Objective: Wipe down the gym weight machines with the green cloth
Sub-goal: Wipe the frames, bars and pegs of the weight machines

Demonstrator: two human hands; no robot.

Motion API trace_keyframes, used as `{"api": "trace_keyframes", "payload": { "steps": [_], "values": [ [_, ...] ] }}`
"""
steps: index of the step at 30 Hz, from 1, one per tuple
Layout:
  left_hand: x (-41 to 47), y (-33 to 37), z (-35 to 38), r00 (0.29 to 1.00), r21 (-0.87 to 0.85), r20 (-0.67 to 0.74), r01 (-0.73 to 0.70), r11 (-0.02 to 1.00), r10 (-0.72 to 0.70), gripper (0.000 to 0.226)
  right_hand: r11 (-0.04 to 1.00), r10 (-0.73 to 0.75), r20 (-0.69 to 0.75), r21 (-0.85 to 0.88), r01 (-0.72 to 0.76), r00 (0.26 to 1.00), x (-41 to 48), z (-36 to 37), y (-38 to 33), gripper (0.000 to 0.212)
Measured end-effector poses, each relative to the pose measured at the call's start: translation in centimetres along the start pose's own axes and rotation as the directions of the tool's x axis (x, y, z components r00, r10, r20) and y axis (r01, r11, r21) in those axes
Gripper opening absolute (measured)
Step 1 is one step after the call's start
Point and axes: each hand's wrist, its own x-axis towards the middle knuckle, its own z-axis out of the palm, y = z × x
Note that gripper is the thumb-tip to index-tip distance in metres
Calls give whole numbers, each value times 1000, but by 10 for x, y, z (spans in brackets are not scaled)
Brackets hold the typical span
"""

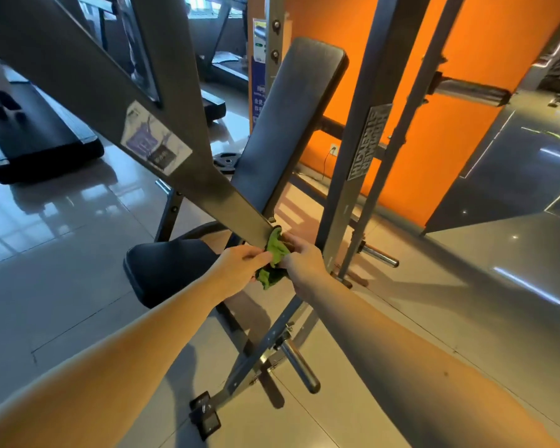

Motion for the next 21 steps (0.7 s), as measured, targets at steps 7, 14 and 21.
{"api": "trace_keyframes", "payload": {
  "steps": [7,14,21],
  "values": [
    [-30,61,10,997,-44,-26,-67,997,66,23,961,-216,-104,-201,192,971,-52,-34,-39,30],
    [-32,129,20,993,-93,-105,-58,994,48,15,839,-309,8,-469,277,951,-81,-91,-87,14],
    [-18,212,35,975,-173,-167,-175,969,146,12,745,-308,75,-601,290,948,-44,-152,-144,19]
  ]
}}
